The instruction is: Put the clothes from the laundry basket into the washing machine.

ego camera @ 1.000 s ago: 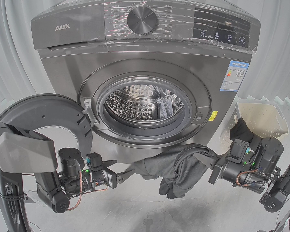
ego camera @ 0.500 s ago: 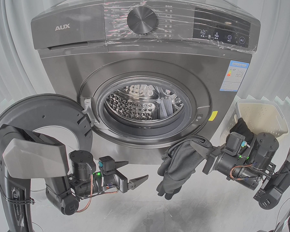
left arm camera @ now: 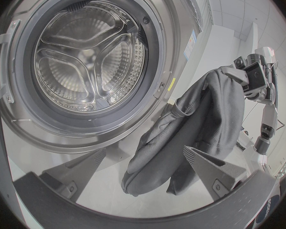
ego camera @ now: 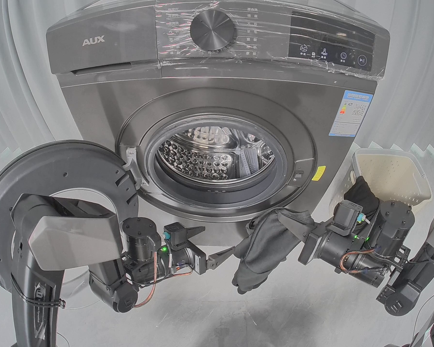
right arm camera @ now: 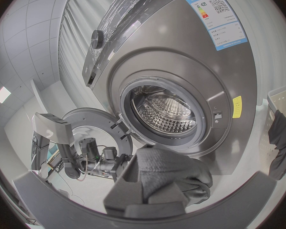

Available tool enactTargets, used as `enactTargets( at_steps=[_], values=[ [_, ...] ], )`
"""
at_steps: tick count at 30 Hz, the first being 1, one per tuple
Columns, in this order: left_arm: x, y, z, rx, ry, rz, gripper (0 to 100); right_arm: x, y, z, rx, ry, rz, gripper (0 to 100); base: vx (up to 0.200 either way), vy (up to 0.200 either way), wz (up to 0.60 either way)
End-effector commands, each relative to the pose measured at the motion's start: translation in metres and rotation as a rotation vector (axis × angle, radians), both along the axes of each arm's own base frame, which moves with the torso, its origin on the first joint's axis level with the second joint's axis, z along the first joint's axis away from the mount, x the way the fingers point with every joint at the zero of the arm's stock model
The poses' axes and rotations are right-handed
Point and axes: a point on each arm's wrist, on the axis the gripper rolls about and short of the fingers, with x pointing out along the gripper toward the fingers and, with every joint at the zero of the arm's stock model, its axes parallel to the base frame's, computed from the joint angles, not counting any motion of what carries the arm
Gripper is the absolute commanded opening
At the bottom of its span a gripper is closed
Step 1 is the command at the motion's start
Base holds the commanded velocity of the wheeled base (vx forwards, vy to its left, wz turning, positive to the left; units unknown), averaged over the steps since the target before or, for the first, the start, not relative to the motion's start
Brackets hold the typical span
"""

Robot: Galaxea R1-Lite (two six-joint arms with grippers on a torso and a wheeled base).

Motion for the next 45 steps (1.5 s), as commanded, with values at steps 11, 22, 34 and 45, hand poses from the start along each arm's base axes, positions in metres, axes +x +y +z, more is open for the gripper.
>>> enactTargets(
  at_steps=[11, 22, 34, 45],
  values=[
    [0.012, -0.015, -0.018, 0.001, -0.014, -0.017, 100, -0.009, 0.011, -0.002, -0.006, 0.009, 0.052, 0, 0.000, 0.000, 0.00],
    [0.006, -0.011, -0.011, 0.020, -0.031, -0.026, 100, 0.009, 0.023, -0.002, 0.010, -0.020, 0.088, 0, 0.000, 0.000, 0.00],
    [-0.009, 0.003, -0.010, 0.047, 0.015, -0.023, 100, 0.042, 0.050, -0.017, 0.022, -0.039, 0.157, 0, 0.000, 0.000, 0.00],
    [-0.015, 0.003, -0.010, 0.055, 0.029, -0.029, 100, 0.035, 0.056, -0.018, 0.025, -0.034, 0.324, 0, 0.000, 0.000, 0.00]
  ],
)
